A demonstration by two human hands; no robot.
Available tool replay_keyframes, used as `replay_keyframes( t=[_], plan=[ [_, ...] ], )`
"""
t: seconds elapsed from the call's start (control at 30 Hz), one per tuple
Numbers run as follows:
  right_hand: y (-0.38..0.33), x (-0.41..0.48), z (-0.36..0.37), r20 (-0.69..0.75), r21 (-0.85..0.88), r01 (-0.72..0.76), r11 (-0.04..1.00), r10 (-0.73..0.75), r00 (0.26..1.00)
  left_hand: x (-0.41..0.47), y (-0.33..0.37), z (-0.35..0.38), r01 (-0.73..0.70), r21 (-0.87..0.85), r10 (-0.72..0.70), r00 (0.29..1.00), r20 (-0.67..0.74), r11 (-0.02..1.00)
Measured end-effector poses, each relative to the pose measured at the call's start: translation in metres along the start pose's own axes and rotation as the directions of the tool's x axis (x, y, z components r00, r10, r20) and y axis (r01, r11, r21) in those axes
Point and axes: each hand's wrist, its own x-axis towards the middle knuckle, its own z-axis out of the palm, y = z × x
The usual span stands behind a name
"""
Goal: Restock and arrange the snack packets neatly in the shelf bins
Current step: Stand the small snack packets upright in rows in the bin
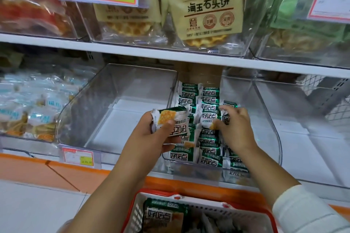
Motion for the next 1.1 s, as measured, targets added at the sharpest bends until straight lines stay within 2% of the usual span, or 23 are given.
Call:
replay_keyframes(
  t=[0.07,0.1,0.2,0.27,0.33,0.43,0.53,0.7,0.83,0.93,1.0,1.03,1.1],
  plan=[
    [-0.014,-0.014,-0.013,-0.073,0.04,0.047,0.998,-0.044,0.996,-0.003,0.001,0.001,0.018,0.003,-0.018,1.0,0.025,1.0],
    [-0.026,-0.024,-0.023,-0.063,0.108,0.063,0.992,-0.056,0.996,-0.005,0.001,0.001,0.019,0.005,-0.019,0.999,0.037,1.0],
    [-0.058,-0.061,-0.053,0.173,0.404,-0.023,0.915,-0.051,0.984,-0.012,0.003,0.004,0.017,0.02,-0.019,0.997,0.074,1.0],
    [-0.066,-0.089,-0.063,0.333,0.49,-0.126,0.863,-0.051,0.941,-0.016,0.003,0.007,0.021,0.016,-0.023,0.995,0.096,1.0],
    [-0.06,-0.111,-0.06,0.39,0.526,-0.191,0.828,-0.035,0.92,-0.021,0.001,0.013,0.042,0.005,-0.042,0.988,0.149,0.999],
    [-0.047,-0.127,-0.051,0.376,0.611,-0.289,0.737,0.051,0.925,-0.033,-0.004,0.026,0.09,0.0,-0.087,0.958,0.272,0.996],
    [-0.038,-0.126,-0.054,0.32,0.606,-0.277,0.746,0.089,0.943,-0.037,-0.008,0.032,0.063,0.066,-0.08,0.955,0.287,0.996],
    [-0.034,-0.117,-0.064,0.328,0.523,-0.245,0.816,0.071,0.942,-0.031,-0.003,0.026,-0.061,0.175,0.006,0.955,0.297,0.983],
    [-0.034,-0.11,-0.058,0.33,0.573,-0.216,0.791,0.018,0.944,-0.025,-0.006,0.026,-0.171,0.345,0.07,0.955,0.287,0.923],
    [-0.031,-0.107,-0.048,0.357,0.552,-0.223,0.803,0.014,0.934,-0.021,-0.008,0.026,-0.145,0.267,0.092,0.975,0.202,0.953],
    [-0.029,-0.101,-0.046,0.321,0.522,-0.205,0.828,0.032,0.946,-0.02,-0.007,0.027,-0.14,0.253,0.099,0.981,0.166,0.957],
    [-0.029,-0.096,-0.048,0.279,0.51,-0.193,0.838,0.051,0.959,-0.018,-0.007,0.026,-0.18,0.33,0.146,0.981,0.126,0.927],
    [-0.023,-0.08,-0.055,0.137,0.432,-0.123,0.893,0.07,0.988,-0.014,-0.009,0.018,-0.272,0.546,0.299,0.953,0.041,0.792]
  ],
)
